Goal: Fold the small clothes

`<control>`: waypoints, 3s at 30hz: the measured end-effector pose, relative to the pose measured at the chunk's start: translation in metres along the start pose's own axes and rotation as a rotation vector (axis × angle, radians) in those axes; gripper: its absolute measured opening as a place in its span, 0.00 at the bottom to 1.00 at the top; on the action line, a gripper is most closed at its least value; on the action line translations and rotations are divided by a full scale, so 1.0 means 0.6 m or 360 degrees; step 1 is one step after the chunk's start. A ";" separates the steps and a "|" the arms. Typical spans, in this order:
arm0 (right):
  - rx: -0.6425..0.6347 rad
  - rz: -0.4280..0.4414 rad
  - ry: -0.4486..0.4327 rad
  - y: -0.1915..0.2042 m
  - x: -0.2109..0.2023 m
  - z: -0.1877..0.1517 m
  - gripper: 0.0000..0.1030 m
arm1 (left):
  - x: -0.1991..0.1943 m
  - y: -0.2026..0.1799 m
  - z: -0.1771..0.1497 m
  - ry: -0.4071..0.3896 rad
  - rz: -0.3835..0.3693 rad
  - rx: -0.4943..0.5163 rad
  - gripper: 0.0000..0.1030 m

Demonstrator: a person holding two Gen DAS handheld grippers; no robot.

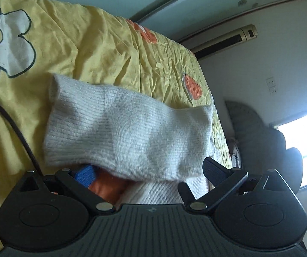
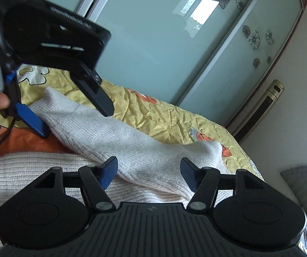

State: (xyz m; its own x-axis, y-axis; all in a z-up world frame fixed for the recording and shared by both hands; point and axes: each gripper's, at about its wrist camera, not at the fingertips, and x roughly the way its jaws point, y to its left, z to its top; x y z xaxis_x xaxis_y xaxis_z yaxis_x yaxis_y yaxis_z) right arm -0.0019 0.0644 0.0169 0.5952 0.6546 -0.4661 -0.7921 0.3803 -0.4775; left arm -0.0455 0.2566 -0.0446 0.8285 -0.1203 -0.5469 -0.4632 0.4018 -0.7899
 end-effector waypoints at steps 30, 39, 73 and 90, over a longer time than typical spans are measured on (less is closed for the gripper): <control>0.0725 -0.0236 0.0135 -0.138 -0.050 -0.119 0.81 | 0.020 -0.210 0.140 -0.0768 0.0830 0.1152 0.09; 0.1100 -0.0312 0.0152 -0.190 -0.072 -0.180 0.83 | 0.073 -0.329 0.156 -0.1029 0.0809 0.1191 0.09; 0.2164 0.0491 0.0009 -0.320 0.013 -0.260 0.85 | 0.181 -0.307 -0.040 -0.0138 0.0455 0.1548 0.17; 0.2578 0.0446 0.0134 -0.286 0.225 -0.197 0.11 | 0.140 -0.235 0.009 -0.0209 0.0477 0.1299 0.70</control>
State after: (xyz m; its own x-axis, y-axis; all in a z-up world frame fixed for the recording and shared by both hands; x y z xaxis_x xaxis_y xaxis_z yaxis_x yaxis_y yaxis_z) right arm 0.2303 0.0101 -0.0519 0.3802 0.8020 -0.4607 -0.1456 0.5438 0.8265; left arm 0.0910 0.1945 0.0223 0.7606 0.1796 -0.6239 -0.3391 0.9294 -0.1459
